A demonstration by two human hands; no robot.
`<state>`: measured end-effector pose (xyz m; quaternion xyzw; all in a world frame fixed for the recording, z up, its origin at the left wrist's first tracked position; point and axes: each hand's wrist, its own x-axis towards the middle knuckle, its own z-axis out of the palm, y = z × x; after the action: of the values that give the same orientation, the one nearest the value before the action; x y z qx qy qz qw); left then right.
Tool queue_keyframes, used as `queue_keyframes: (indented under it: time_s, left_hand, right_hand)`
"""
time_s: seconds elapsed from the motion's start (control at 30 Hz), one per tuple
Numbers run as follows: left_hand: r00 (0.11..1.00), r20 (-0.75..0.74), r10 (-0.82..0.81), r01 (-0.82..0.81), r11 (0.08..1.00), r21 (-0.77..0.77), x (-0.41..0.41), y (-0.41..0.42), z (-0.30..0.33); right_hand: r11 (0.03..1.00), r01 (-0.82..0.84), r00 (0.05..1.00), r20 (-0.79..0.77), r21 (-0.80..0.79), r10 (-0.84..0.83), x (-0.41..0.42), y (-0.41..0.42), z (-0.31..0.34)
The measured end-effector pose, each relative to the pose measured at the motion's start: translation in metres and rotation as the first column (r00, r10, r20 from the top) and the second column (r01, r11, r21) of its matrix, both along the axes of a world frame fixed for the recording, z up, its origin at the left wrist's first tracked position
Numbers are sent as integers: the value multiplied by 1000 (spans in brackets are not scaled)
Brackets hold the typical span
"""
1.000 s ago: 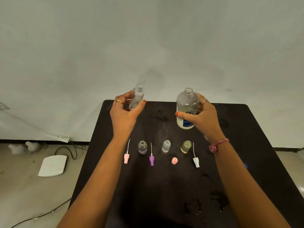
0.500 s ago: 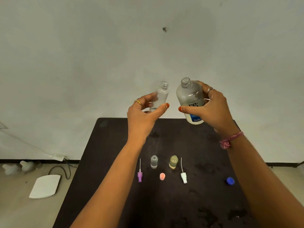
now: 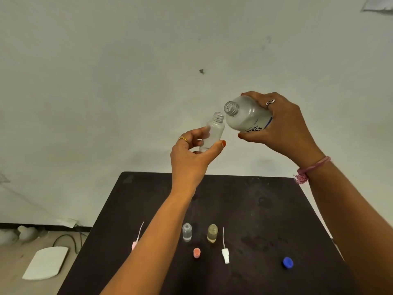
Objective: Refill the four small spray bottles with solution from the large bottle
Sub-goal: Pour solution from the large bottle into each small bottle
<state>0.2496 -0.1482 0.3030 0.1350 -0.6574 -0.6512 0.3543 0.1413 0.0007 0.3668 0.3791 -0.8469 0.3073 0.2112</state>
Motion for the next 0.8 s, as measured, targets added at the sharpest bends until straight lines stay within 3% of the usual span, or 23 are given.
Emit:
queue_keyframes:
  time_s: [0.23, 0.8]
  left_hand:
    - [1000, -22, 16, -16, 1000, -8, -7, 9, 9]
    - [999, -31, 18, -16, 999, 49, -17, 10, 16]
  right_hand:
    - [994, 41, 978, -207, 105, -18, -13, 6, 21]
    - [993, 31, 908, -417, 117, 21, -20, -2, 32]
